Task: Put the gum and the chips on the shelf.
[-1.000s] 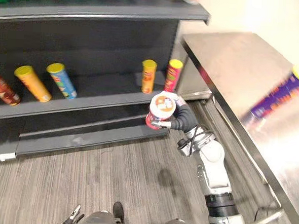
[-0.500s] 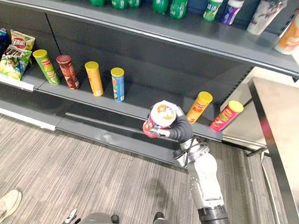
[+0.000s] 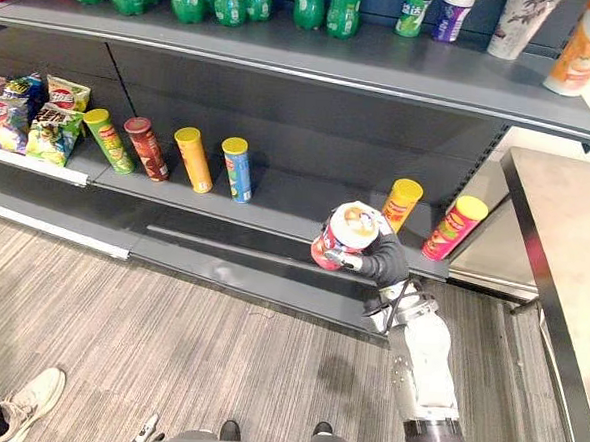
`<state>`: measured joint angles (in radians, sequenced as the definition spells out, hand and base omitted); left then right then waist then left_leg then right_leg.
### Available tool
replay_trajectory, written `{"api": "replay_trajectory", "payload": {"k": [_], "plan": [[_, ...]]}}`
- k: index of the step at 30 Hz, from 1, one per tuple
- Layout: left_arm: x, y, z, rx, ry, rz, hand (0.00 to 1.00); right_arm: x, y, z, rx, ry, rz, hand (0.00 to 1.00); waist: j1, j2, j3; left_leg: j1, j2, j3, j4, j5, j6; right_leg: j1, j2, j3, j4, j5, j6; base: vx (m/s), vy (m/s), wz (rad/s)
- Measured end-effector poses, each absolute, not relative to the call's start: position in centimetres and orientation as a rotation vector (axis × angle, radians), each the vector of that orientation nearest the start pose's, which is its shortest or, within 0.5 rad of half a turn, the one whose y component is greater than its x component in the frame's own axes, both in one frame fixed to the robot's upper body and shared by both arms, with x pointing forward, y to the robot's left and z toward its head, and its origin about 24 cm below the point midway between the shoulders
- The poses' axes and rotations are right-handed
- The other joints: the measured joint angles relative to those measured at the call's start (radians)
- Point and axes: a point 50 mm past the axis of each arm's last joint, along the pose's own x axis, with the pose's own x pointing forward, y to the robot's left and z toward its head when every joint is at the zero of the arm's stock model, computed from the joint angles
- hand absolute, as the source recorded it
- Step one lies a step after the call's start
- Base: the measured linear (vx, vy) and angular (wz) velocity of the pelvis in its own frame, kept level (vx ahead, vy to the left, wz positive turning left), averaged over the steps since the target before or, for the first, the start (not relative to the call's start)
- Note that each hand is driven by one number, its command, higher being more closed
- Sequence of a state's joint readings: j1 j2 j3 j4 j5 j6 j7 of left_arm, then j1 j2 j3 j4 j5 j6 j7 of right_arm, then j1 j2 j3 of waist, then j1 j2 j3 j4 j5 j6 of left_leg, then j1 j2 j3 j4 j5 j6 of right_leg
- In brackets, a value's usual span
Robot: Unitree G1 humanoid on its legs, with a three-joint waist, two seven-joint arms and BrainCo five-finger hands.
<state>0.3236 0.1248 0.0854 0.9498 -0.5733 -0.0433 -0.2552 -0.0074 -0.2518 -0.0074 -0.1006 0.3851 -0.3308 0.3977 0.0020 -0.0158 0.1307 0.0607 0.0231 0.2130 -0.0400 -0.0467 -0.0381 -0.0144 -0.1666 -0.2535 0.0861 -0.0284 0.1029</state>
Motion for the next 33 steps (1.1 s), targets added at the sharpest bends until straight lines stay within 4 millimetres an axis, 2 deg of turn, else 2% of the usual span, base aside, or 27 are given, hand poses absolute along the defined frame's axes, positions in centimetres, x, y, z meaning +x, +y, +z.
{"api": "replay_trajectory", "payload": {"k": [4,8,17,29,33], "plan": [[2.4,20.7,-16.1,-0.545,1.054,0.352,0.00,24.4,-17.8,10.4,0.017,-0.444,0.350,1.00,-0.002,0.005,-0.011,0.020,0.002,0.030,-0.053,0.022,0.003,0.000,0.018,0.029,-0.045,0.029,-0.003,0.01,0.016,-0.24],[2.6,21.0,-16.0,-0.528,1.049,0.348,0.00,25.5,-17.6,11.6,-0.011,-0.464,0.340,1.00,-0.008,0.004,-0.015,0.031,0.004,0.054,-0.060,0.027,0.007,0.000,0.027,0.051,-0.062,0.040,-0.002,0.05,0.010,-0.20],[3.2,21.1,-16.0,-0.530,1.033,0.352,0.00,28.6,-16.6,15.7,-0.050,-0.497,0.396,1.00,-0.001,-0.001,-0.017,0.047,0.013,0.089,-0.061,0.025,0.004,0.003,0.043,0.095,-0.086,0.065,-0.010,0.01,-0.008,-0.12],[2.5,21.7,-16.1,-0.541,1.058,0.405,0.00,31.3,-16.1,24.2,-0.129,-0.672,0.368,1.00,0.003,-0.028,-0.046,0.029,0.037,0.078,-0.063,0.037,-0.010,0.001,0.067,0.089,-0.102,0.081,-0.030,-0.05,-0.030,0.01],[2.4,21.7,-16.2,-0.532,1.068,0.397,0.00,32.2,-15.7,25.0,-0.122,-0.645,0.375,1.00,0.003,-0.029,-0.053,0.028,0.042,0.074,-0.063,0.046,-0.005,0.001,0.071,0.083,-0.105,0.082,-0.032,0.00,-0.018,0.02]]}}
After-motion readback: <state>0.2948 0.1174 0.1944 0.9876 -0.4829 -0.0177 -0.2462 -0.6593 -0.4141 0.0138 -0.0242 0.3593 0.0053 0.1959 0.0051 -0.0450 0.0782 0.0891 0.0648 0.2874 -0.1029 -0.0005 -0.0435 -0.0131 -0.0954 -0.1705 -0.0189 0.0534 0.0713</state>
